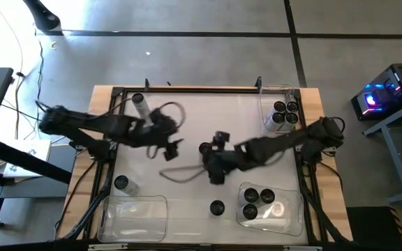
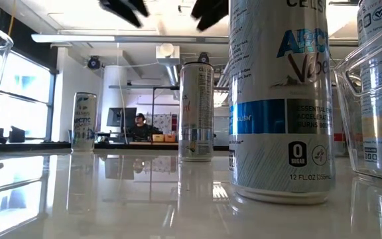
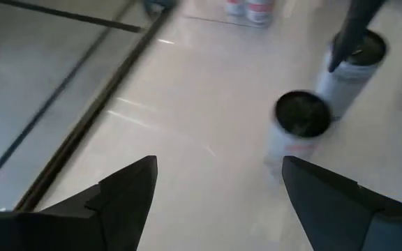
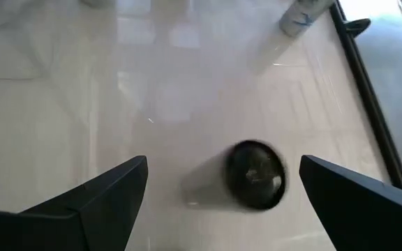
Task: Sort soda cans
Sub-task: Put the white-yellow soda can into the bottom right transparent bin
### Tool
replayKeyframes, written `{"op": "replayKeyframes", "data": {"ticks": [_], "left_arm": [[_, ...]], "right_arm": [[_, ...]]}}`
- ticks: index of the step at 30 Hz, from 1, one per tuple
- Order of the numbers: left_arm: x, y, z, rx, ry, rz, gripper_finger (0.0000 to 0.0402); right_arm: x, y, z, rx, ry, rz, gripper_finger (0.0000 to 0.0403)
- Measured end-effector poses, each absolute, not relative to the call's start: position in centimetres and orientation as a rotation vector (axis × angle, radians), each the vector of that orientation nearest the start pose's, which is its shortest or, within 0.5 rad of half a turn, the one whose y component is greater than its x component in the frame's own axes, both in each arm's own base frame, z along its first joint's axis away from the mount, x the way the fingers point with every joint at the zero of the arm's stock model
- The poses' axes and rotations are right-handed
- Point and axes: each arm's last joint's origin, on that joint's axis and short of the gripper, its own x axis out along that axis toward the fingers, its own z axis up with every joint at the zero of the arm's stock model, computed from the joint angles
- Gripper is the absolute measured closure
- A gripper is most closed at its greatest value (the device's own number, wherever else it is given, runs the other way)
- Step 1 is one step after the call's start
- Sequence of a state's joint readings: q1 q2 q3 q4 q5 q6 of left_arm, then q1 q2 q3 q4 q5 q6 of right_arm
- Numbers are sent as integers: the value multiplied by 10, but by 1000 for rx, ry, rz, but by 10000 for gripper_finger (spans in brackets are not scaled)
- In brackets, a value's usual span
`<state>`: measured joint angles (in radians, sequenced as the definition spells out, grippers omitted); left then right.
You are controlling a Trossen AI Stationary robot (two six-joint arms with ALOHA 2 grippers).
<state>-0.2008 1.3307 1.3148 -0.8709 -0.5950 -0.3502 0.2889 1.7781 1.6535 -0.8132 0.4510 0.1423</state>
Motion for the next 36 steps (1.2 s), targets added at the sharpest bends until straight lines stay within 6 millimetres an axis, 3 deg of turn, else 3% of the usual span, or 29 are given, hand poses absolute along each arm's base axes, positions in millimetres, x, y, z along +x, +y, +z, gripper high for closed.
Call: {"op": "replayKeyframes", "data": {"ticks": [7,15,23,32,36], "left_arm": [[195,-53,287,-132,607,571,101],[171,-73,235,-291,432,450,102],[166,-83,228,-296,382,431,102],[164,-86,229,-292,363,428,102],[164,-86,229,-290,362,429,102]], "right_arm": [[385,65,306,-173,893,-123,32],[392,38,295,-105,960,-91,32],[394,17,287,-35,1016,-63,32],[403,20,268,-33,1067,-7,34],[404,20,265,-29,1082,-9,63]]}}
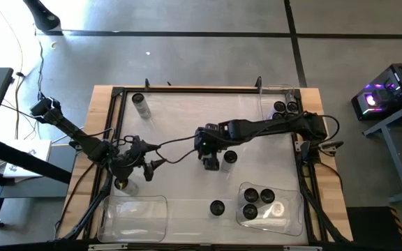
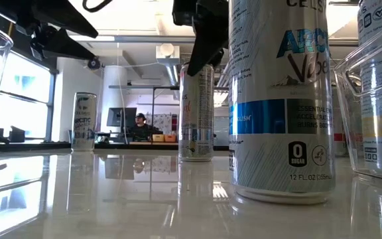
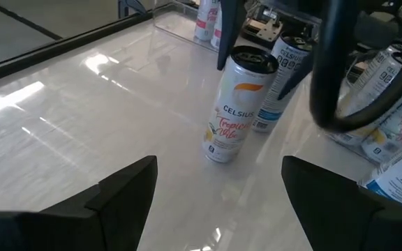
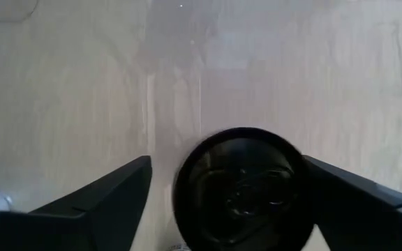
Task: Sort soda cans
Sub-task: Put the white-yellow soda can into the bottom right transparent bin
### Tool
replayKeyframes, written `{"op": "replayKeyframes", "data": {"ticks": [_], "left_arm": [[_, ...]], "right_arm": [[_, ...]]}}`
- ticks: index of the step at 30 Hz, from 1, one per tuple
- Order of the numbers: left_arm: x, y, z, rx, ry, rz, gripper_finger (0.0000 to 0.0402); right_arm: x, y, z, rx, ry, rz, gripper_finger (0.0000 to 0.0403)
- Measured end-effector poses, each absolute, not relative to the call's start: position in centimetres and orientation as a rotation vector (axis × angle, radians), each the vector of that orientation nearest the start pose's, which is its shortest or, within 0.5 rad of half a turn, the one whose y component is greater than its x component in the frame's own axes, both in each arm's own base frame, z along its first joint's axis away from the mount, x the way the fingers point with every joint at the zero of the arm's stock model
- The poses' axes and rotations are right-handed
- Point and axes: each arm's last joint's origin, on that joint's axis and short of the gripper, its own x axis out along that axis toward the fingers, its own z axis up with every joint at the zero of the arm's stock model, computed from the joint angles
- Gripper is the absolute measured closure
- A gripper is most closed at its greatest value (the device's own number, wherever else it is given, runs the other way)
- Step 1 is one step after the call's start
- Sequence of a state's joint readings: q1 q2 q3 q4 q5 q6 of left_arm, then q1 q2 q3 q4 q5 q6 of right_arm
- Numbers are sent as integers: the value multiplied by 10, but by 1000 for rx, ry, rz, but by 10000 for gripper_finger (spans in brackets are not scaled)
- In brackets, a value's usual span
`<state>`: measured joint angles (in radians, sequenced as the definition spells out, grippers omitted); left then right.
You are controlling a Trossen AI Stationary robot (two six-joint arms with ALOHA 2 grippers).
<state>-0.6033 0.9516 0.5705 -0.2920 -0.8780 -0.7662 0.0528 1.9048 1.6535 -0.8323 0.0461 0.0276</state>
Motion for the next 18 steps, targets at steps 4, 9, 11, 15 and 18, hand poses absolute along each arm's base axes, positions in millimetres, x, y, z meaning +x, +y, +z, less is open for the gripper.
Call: {"op": "replayKeyframes", "data": {"ticks": [4,9,11,15,18], "left_arm": [[164,-86,229,-290,362,429,102],[164,-86,229,-289,359,433,102],[164,-86,229,-288,358,434,102],[164,-86,229,-288,357,435,102],[164,-86,229,-289,357,435,102]], "right_arm": [[403,20,265,-19,1080,-27,131],[394,35,285,-68,1061,-46,163],[383,46,313,-90,1004,-69,163],[338,69,377,-104,897,-151,163],[290,81,412,-55,902,-242,163]]}}
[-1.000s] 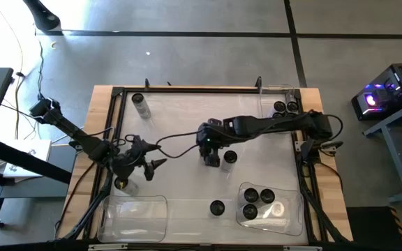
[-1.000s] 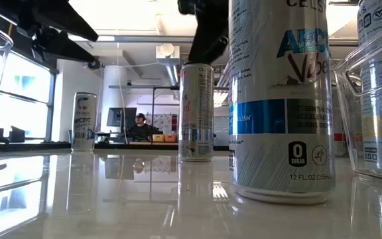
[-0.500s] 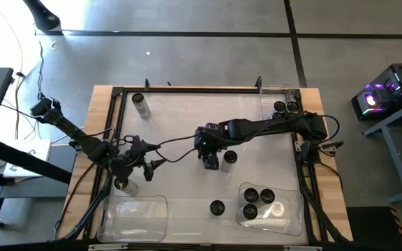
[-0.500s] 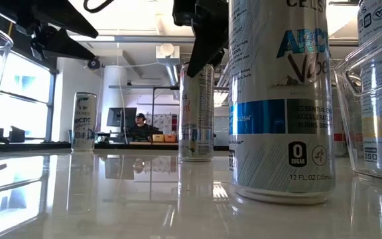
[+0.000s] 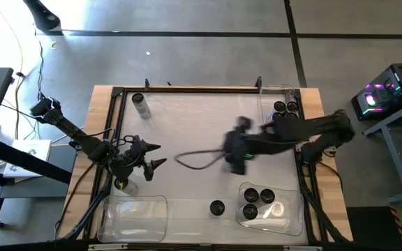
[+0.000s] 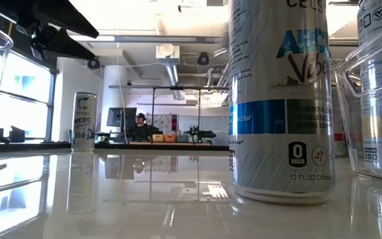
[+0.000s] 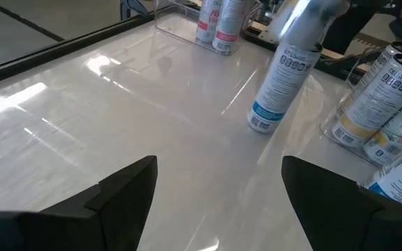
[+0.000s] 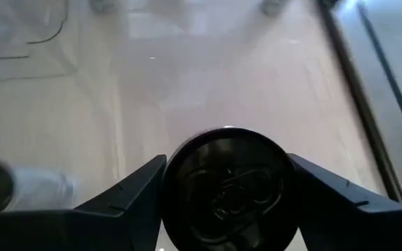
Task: Sort soda cans
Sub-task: Put the white-yellow soda can into the bottom right transparent bin
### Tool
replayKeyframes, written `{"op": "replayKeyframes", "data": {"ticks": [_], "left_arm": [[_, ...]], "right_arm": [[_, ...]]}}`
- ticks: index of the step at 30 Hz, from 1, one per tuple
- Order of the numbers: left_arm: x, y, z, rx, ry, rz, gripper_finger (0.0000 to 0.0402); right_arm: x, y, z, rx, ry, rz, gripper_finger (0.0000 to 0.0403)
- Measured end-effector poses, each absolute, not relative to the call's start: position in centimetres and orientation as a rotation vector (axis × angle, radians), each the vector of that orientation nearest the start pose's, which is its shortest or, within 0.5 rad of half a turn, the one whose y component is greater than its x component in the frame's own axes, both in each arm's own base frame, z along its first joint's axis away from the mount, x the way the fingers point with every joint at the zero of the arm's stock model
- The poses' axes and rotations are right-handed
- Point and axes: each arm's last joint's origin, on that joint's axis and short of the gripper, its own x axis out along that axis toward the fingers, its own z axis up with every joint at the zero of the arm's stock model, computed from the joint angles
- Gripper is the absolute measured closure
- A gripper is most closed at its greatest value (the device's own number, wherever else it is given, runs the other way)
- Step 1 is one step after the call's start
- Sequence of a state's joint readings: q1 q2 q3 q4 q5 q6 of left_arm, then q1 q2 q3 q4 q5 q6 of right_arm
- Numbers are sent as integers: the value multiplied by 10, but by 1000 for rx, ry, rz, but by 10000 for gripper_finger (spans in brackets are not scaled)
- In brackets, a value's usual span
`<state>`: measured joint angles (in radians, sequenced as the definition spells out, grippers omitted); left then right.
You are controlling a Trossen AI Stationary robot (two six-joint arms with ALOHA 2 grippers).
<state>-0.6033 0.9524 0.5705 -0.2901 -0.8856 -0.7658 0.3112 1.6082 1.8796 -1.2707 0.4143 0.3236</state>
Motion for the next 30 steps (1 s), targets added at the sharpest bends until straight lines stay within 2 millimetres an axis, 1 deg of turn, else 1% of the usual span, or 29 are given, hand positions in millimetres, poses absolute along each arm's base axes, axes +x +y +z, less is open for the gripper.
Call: {"op": "replayKeyframes", "data": {"ticks": [2,3,4,6,7,9,11,12,14,17,20,23,27,30], "left_arm": [[164,-86,229,-289,356,435,102],[164,-86,230,-290,354,434,102],[164,-86,230,-290,354,435,102],[164,-86,230,-290,350,438,102],[164,-86,230,-289,348,442,102],[164,-86,230,-288,343,448,102],[164,-86,230,-288,341,449,102],[165,-86,230,-289,341,449,102],[165,-86,230,-289,341,449,102],[165,-86,230,-290,338,451,102],[165,-86,231,-293,336,450,102],[165,-86,231,-295,334,449,102],[166,-86,232,-298,325,445,102],[166,-86,232,-297,325,445,102]], "right_arm": [[253,85,426,3,932,-340,163],[233,86,431,39,954,-378,163],[219,88,434,88,963,-408,163],[198,95,436,184,915,-368,163],[191,101,435,237,893,-347,163],[179,109,428,319,922,-356,163],[165,114,416,332,994,-341,163],[160,117,413,356,1011,-344,163],[157,122,405,404,1017,-350,163],[152,130,391,437,1110,-365,163],[146,133,383,496,1176,-369,163],[141,138,370,531,1264,-389,163],[135,145,360,571,1340,-422,163],[131,157,352,590,1381,-448,163]]}}
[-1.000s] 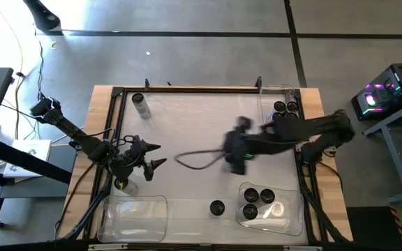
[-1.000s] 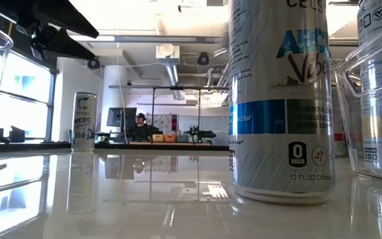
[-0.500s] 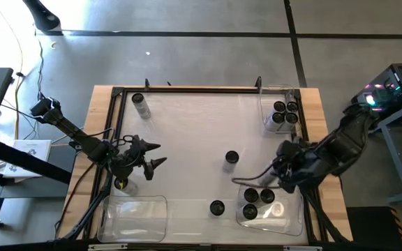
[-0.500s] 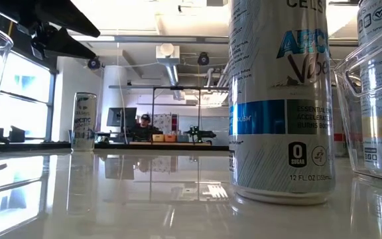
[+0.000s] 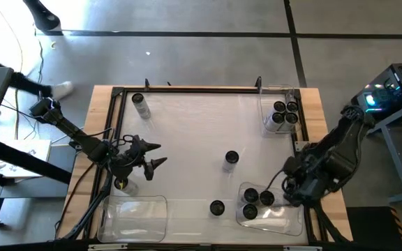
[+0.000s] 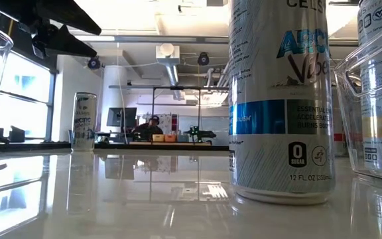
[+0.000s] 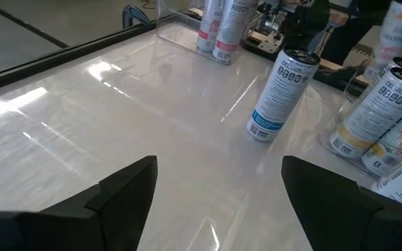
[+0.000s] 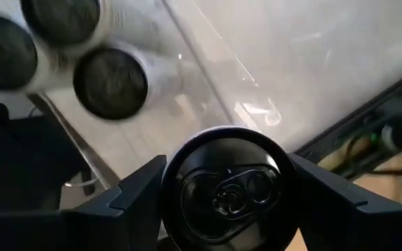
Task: Sort soda cans
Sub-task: Put the white-yellow soda can into the bottom right transparent bin
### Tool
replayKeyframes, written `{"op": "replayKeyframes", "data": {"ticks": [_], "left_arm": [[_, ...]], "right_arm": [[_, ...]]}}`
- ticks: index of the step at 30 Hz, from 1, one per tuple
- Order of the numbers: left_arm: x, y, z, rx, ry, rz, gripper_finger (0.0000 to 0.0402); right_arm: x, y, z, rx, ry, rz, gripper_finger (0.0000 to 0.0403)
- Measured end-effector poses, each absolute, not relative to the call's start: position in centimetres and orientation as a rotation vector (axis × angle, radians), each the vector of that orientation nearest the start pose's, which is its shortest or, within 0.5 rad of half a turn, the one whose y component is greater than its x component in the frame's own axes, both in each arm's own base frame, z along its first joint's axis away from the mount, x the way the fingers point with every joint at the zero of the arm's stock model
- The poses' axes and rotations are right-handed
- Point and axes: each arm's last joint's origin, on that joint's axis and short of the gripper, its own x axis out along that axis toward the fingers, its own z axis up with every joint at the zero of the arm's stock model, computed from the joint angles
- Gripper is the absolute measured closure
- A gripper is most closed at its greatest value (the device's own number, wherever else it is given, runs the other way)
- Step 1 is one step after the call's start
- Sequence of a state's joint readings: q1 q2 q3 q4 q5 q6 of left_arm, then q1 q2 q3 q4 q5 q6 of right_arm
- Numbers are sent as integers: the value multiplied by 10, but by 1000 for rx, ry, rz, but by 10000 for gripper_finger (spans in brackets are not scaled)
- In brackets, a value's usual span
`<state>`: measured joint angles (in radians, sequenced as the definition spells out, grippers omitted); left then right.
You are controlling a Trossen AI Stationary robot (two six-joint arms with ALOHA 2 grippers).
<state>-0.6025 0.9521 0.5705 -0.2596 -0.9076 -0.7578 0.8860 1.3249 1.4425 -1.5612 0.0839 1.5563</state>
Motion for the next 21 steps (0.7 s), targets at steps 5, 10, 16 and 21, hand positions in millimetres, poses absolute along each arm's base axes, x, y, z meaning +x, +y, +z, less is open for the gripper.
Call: {"op": "replayKeyframes", "data": {"ticks": [5,10,16,21], "left_arm": [[166,-86,232,-296,326,445,102],[165,-86,232,-291,320,454,102],[165,-86,232,-289,314,463,102],[165,-85,232,-284,304,477,102]], "right_arm": [[136,190,343,656,1348,-362,163],[147,220,324,609,1268,-348,163],[157,246,298,488,1173,-373,163],[161,258,283,405,1084,-385,163]]}}
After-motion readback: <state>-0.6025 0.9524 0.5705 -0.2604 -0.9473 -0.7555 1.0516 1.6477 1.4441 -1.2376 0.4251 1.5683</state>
